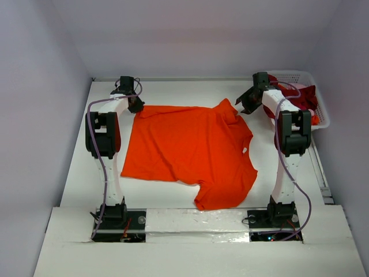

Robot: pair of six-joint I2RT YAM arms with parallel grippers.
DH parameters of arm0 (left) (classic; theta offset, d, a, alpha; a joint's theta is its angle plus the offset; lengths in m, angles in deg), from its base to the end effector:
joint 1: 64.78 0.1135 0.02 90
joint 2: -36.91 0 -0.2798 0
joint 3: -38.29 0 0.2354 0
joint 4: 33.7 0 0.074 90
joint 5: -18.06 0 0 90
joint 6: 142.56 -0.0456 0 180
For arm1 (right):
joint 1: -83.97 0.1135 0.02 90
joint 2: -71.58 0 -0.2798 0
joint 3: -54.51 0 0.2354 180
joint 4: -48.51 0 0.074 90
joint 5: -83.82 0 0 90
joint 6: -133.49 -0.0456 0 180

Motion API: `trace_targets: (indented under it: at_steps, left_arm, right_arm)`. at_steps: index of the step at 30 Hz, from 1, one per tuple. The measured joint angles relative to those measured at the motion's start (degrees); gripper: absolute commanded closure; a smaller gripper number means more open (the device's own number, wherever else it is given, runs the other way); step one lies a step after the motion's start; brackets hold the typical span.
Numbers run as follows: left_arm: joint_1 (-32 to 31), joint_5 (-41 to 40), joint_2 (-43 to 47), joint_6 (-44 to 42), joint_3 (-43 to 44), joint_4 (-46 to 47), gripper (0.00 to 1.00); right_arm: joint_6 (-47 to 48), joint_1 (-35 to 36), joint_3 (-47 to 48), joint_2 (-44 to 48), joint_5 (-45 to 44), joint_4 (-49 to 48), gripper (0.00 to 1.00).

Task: Fold and stack the t-shirts
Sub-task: Grap the side of the flattened tshirt furthest away from the robot with both arms

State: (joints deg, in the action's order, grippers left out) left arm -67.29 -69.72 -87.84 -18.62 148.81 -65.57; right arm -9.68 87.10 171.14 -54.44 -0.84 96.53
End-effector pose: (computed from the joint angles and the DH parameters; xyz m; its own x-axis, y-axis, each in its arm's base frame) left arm 0.4900 -0.0232 0.1994 -0.6366 -0.5305 -0.5597 -0.3433 0.8448 -0.4103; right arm 0.4802 0.0305 0.2008 -0.5879 0.7660 -0.2601 0.6108 0.6311 0.4781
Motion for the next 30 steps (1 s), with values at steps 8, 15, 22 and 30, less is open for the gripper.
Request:
trace_targets:
  at_steps: [8,15,22,30]
  left_arm:
    - [0.0,0.2,0.0,0.0,0.0,-0.1,1.0]
    - [0.0,0.2,0.9,0.0,0.0,-0.3,1.0]
    - [0.0,0.3,1.7,0.0,0.0,-0.3,1.0]
    - [0.1,0.3,1.9,0.0,0.0,-0.3,1.0]
  right_arm:
    - [-0.6,0.0,-0.3,0.0,1.8,-0.8,0.46]
    - [-0.2,1.3,-0.2,-0.1,5.2,-1.1,0.46]
    - [1.8,4.4,4.0,-1.4,4.6,3.1,0.45]
    - [1.9,5.1,4.0,-1.4,4.6,4.0,0.46]
